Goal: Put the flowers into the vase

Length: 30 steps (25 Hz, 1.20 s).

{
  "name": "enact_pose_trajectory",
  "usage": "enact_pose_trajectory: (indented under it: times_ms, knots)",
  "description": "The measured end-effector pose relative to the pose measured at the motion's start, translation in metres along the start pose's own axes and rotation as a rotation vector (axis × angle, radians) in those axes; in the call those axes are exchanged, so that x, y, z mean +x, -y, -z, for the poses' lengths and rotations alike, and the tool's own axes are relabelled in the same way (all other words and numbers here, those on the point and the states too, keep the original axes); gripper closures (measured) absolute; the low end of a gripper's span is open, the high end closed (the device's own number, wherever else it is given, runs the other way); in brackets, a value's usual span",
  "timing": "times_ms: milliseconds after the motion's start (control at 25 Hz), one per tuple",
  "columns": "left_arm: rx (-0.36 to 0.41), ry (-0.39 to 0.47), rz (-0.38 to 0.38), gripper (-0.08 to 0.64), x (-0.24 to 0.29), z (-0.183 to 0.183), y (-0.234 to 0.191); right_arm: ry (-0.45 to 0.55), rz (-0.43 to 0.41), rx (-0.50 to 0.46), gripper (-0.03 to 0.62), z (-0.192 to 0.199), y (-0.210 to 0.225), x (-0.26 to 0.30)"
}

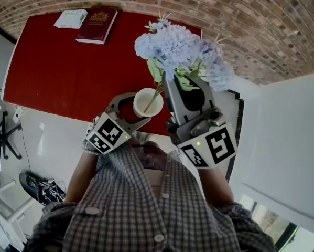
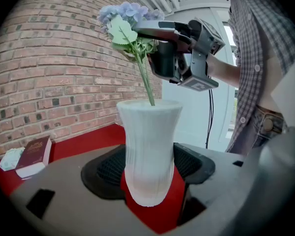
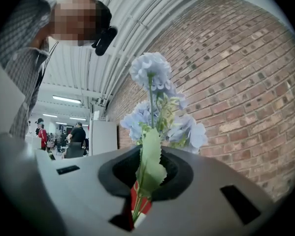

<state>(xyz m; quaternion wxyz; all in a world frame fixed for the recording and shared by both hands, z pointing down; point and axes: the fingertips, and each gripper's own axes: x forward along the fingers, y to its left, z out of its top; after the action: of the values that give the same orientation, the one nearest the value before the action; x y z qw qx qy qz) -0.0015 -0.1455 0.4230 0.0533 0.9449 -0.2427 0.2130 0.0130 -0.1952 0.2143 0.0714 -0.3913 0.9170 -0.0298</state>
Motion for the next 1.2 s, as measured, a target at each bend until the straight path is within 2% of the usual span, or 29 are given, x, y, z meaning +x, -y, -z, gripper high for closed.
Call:
enact_pose_trajectory:
  times_ms: [240, 560, 800, 920, 1200]
  knots:
    - [0.000, 0.000, 0.002, 0.247, 0.000, -0.001, 0.000, -0.093, -0.026, -0.085, 0.552, 0.044, -0.018, -0.003]
    - [-0.003, 0.003, 0.003, 0.247, 0.000, -0.001, 0.000, -0.170, -0.066, -0.215, 0.548, 0.077, -0.037, -0.004]
    - [-0.008, 0.004, 0.005, 0.246, 0.000, -0.001, -0.001, -0.318, -0.089, -0.334, 0.530, 0.101, -0.047, -0.013]
    - [-0.009, 0.005, 0.007, 0.246, 0.000, 0.000, -0.002, -0.352, -0.087, -0.364, 0.513, 0.107, -0.049, -0.015]
    - [-0.011, 0.008, 0.008, 0.246, 0.000, 0.000, -0.002, -0.396, -0.085, -0.390, 0.404, 0.115, -0.049, -0.025]
